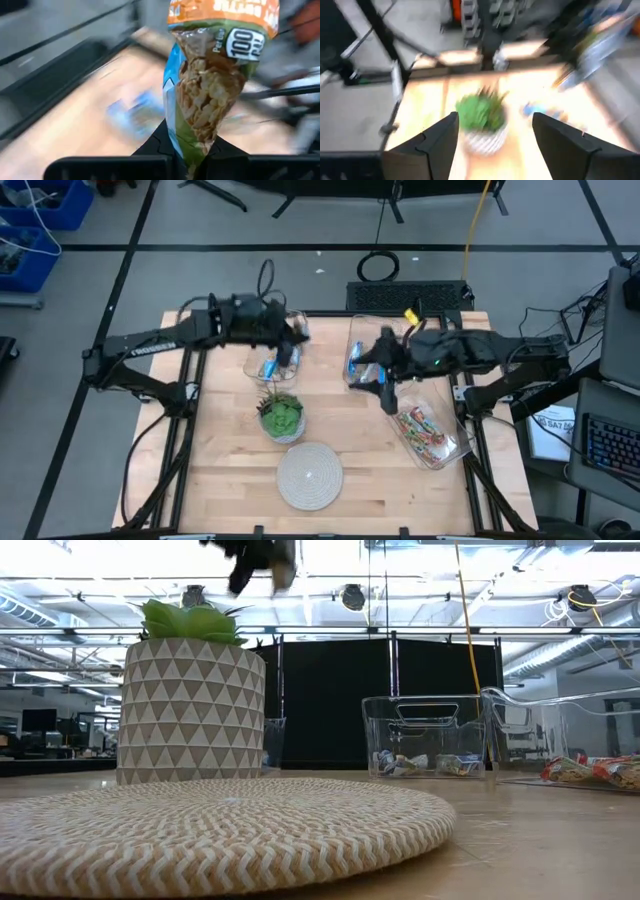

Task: Pick and place Granola Bars by type
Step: Put the yellow granola bar into the top left transparent bin

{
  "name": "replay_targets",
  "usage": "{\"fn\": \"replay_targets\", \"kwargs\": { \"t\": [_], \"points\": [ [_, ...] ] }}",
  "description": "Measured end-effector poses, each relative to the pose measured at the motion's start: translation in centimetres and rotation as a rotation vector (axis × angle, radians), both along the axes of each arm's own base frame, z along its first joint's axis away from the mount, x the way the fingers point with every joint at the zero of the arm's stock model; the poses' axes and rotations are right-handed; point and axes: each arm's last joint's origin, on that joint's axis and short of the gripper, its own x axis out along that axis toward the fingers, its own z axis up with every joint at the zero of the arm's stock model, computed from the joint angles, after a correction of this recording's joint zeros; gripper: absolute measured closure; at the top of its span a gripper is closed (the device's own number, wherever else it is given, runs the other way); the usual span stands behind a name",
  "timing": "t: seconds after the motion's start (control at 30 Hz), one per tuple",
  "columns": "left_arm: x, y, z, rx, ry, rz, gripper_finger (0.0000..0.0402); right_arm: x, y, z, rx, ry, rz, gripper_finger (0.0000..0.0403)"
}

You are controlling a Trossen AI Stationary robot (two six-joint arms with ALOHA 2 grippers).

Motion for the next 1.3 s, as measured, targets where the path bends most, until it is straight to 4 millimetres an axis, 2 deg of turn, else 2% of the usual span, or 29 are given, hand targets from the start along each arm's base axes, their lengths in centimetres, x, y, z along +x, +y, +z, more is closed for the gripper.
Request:
{"fn": "replay_targets", "kwargs": {
  "t": [0.17, 0.3, 0.43, 0.57, 0.73, 1.07, 1.17, 1.3],
  "points": [
    [-2.0, 5.8, -3.6, -0.065, 0.287, 0.167, 0.0381, 0.8, 2.0, -5.3, 0.135, 0.139, 0.042, 0.0164],
    [-3.4, 9.6, -7.4, -0.193, 0.509, 0.22, 0.0382, 1.4, 4.1, -9.4, 0.226, 0.144, 0.088, 0.0176],
    [-3.6, 11.9, -10.5, -0.26, 0.647, 0.224, 0.0382, 1.5, 5.7, -12.9, 0.335, 0.094, 0.102, 0.0186],
    [-2.8, 12.8, -12.8, -0.32, 0.682, 0.167, 0.0382, 1.4, 6.6, -15.3, 0.438, 0.027, 0.109, 0.0192],
    [-1.1, 13.0, -15.3, -0.388, 0.692, 0.113, 0.0383, 1.2, 7.0, -16.2, 0.489, -0.04, 0.129, 0.0193],
    [1.0, 11.8, -18.8, -0.465, 0.779, 0.056, 0.0377, 1.0, 6.9, -15.8, 0.49, -0.066, 0.135, 0.0193],
    [1.0, 11.9, -18.6, -0.488, 0.764, 0.064, 0.0328, 0.7, 6.8, -15.3, 0.488, -0.082, 0.142, 0.0193],
    [0.6, 11.8, -17.0, -0.462, 0.698, 0.026, 0.0247, 0.0, 6.5, -14.3, 0.46, -0.122, 0.164, 0.0193]
  ]
}}
